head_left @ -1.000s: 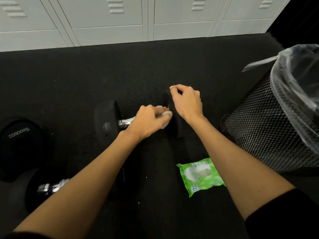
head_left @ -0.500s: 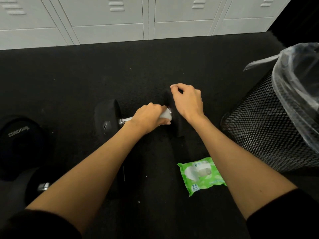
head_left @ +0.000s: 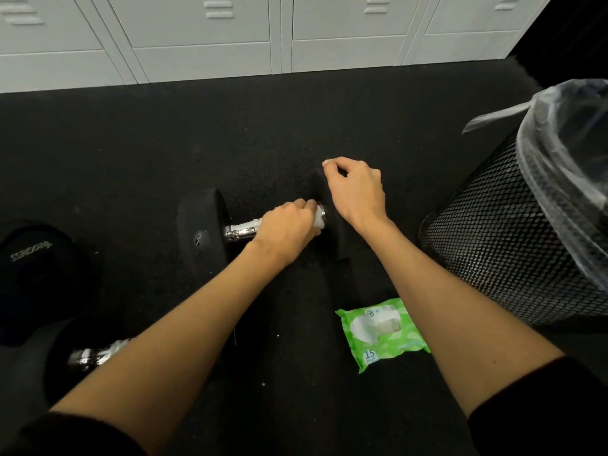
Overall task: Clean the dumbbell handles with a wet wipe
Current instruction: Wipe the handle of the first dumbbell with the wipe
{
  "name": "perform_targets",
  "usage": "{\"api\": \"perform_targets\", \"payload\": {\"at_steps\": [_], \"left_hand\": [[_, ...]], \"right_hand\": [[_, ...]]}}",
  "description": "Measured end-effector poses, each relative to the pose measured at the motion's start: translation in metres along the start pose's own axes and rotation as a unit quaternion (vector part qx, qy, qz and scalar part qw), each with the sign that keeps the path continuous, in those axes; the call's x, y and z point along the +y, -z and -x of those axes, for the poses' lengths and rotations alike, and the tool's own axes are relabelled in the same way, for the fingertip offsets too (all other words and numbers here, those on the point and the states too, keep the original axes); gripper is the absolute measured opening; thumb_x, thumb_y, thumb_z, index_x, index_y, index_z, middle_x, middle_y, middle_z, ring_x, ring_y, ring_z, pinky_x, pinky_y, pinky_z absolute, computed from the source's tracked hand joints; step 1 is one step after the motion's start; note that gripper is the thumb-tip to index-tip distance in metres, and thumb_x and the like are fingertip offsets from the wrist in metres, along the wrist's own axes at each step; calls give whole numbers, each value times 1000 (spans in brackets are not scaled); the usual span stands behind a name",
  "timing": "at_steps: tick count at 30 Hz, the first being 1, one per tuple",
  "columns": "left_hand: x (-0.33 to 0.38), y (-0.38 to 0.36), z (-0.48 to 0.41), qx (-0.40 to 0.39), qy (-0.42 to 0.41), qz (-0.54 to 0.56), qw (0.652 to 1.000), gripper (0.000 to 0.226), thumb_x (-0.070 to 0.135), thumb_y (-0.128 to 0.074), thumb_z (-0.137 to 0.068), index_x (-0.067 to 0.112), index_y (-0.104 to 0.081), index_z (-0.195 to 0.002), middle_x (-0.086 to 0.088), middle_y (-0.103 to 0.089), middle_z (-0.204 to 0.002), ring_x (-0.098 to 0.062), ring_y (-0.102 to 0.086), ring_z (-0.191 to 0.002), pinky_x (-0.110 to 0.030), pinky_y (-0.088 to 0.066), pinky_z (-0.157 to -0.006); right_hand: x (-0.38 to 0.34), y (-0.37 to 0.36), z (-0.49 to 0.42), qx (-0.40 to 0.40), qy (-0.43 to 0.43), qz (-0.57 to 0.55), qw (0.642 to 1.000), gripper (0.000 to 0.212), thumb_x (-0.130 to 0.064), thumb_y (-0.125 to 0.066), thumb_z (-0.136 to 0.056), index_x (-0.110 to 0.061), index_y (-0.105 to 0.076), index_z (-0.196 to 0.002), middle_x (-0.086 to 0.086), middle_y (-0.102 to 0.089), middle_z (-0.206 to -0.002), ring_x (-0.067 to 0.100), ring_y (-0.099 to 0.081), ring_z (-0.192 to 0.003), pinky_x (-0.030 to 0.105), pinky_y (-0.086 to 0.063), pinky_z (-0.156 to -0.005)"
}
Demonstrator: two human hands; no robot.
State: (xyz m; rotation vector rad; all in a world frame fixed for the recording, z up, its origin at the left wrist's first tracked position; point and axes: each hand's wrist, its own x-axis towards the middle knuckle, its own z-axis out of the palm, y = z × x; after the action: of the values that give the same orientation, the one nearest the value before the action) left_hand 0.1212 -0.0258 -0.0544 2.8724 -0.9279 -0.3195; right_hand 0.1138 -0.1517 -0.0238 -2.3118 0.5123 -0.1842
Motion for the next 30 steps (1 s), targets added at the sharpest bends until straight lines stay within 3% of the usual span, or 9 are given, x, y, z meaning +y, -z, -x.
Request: {"api": "perform_targets", "payload": {"at_steps": [5,9,13,16,19,23,26,28,30], "left_hand": [[-6,17,-23,-133,34,58,989,46,45,-65,-83,16,-54,-117,-6,-62,-109,-21,-58,-92,-34,-45,-75],[1,2,-2,-14,14,29,999,44,39,-56,-91,14,-48,-127,-7,-59,-117,-26,-58,-104,-36,-44,-82],[9,-26,13,127,1,15,992,51,16,-50,-96,3,-35,-143,-13,-53,-134,-26,-44,-130,-35,-18,-115],[13,-37,24,166,5,4,986,60,0,-45,-94,3,-22,-149,-14,-37,-150,-26,-27,-143,-34,-6,-118],[17,-44,37,160,-13,-33,987,67,-1,-41,-94,3,-5,-150,-13,-13,-159,-24,-9,-147,-34,6,-116],[24,-58,56,163,-25,-78,983,72,9,-63,-82,2,-30,-145,-14,-33,-151,-24,-30,-141,-39,-10,-115],[29,-68,63,186,-34,-67,980,70,7,-64,-80,4,-35,-144,-13,-38,-149,-23,-34,-139,-37,-13,-114],[36,-67,67,191,-4,45,980,63,6,-55,-88,9,-31,-147,-11,-35,-152,-22,-33,-140,-31,-15,-114],[44,-60,75,155,111,252,949,53,13,-50,-95,14,-34,-146,-8,-45,-145,-21,-46,-131,-25,-31,-107]], "right_hand": [[-1,1,0,-4,-2,1,1000,27,-37,-43,-97,-26,-68,-102,-6,-62,-74,7,-58,-65,23,-41,-56],[-1,1,0,1,-4,1,1000,27,-37,-44,-97,-26,-68,-101,-8,-61,-72,7,-58,-65,24,-42,-58],[0,-1,4,9,7,-5,1000,27,-36,-44,-97,-26,-68,-106,-8,-63,-75,5,-58,-65,19,-40,-56],[2,-1,5,15,11,-7,1000,27,-36,-45,-97,-26,-68,-108,-10,-63,-76,4,-58,-65,17,-39,-56],[3,0,6,14,13,-9,1000,27,-36,-45,-97,-26,-68,-107,-10,-63,-77,3,-58,-66,16,-38,-56],[2,0,5,10,11,-10,1000,27,-36,-45,-97,-26,-68,-107,-9,-64,-79,4,-59,-69,18,-41,-60],[1,0,5,12,9,-9,1000,28,-36,-44,-97,-26,-68,-108,-8,-65,-82,5,-59,-70,21,-42,-61],[1,1,5,11,9,-9,1000,28,-36,-44,-97,-26,-67,-110,-8,-64,-81,5,-59,-70,22,-42,-60],[2,0,5,7,5,-12,1000,28,-36,-44,-97,-27,-67,-110,-9,-64,-80,6,-59,-69,24,-44,-62]]}}
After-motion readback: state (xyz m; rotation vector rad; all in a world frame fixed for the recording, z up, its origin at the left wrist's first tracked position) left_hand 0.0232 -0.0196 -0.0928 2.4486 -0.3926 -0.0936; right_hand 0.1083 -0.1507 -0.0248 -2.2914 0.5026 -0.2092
